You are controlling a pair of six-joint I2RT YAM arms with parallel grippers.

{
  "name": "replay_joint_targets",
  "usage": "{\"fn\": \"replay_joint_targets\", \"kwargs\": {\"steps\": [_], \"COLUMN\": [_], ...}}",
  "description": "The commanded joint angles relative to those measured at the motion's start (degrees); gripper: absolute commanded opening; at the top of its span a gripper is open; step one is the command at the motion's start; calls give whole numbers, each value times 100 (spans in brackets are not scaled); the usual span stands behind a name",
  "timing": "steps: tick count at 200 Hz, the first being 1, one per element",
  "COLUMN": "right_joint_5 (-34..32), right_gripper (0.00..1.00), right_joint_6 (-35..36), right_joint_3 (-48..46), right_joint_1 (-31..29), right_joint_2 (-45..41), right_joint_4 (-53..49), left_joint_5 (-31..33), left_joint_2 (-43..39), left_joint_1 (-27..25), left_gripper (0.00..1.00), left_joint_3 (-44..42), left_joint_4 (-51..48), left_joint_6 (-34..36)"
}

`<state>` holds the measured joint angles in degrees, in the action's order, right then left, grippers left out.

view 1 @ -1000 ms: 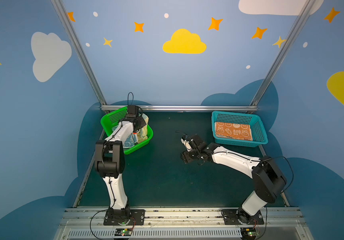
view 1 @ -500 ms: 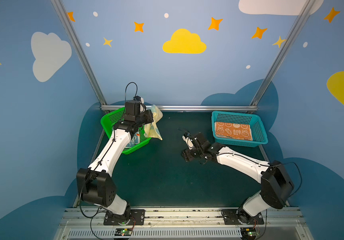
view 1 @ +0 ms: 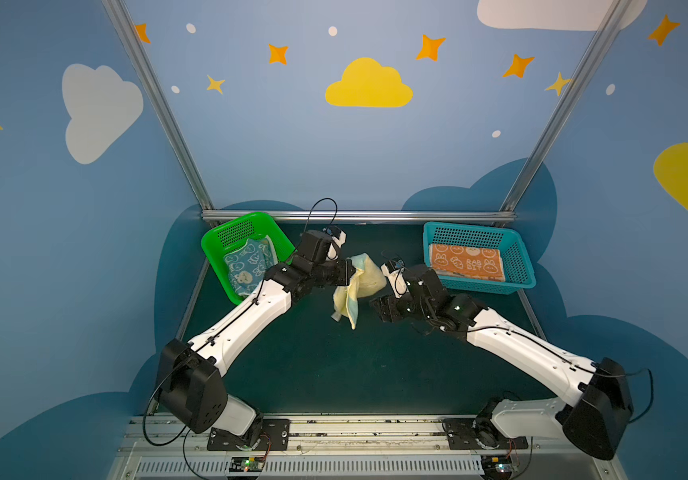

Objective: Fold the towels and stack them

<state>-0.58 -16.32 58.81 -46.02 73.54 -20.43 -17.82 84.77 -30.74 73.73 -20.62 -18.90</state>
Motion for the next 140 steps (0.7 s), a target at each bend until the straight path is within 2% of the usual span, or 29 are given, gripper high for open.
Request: {"fn": "replay_joint_targets", "kwargs": {"steps": [1, 20, 48, 54, 72, 92, 96, 106, 120, 140], "right_joint_5": [-162, -241, -346, -348, -303, -285, -308, -318, -405, -649], "right_gripper": [74, 75, 75, 78, 81, 81, 81, 82, 83, 84], "right_joint_6": [-72, -5, -125, -114, 133, 687, 786, 998, 1211, 1314], "right_joint_3": [-238, -376, -548, -611, -821, -1180, -1254, -1426, -1584, -1576], "right_joint_1": [-39, -56, -59, -63, -144, -317, -347, -371, -381, -401], "right_joint_2": [-286, -447, -551, -551, -542, -560, -565, -526, -381, -22], "right_joint_4": [-10, 10, -132, -146, -83, 313, 408, 658, 921, 1002], "left_joint_5": [-182, -46, 847, 962, 1236, 1683, 1777, 2036, 2389, 2656], "left_joint_2": [-65, 101, 702, 859, 1239, 1559, 1599, 1680, 1749, 1772], "left_joint_1": [-125, -147, -127, -134, -134, -132, -134, -133, -125, -90], "left_gripper": [5, 6, 6, 6, 9, 18, 22, 38, 48, 76], "left_joint_3": [-3, -166, -263, -278, -362, -340, -326, -278, -214, -146], "left_joint_4": [49, 221, 79, 39, -1, -228, -287, -439, -617, -719], "left_joint_6": [2, -128, -449, -501, -645, -672, -644, -579, -468, -389]}}
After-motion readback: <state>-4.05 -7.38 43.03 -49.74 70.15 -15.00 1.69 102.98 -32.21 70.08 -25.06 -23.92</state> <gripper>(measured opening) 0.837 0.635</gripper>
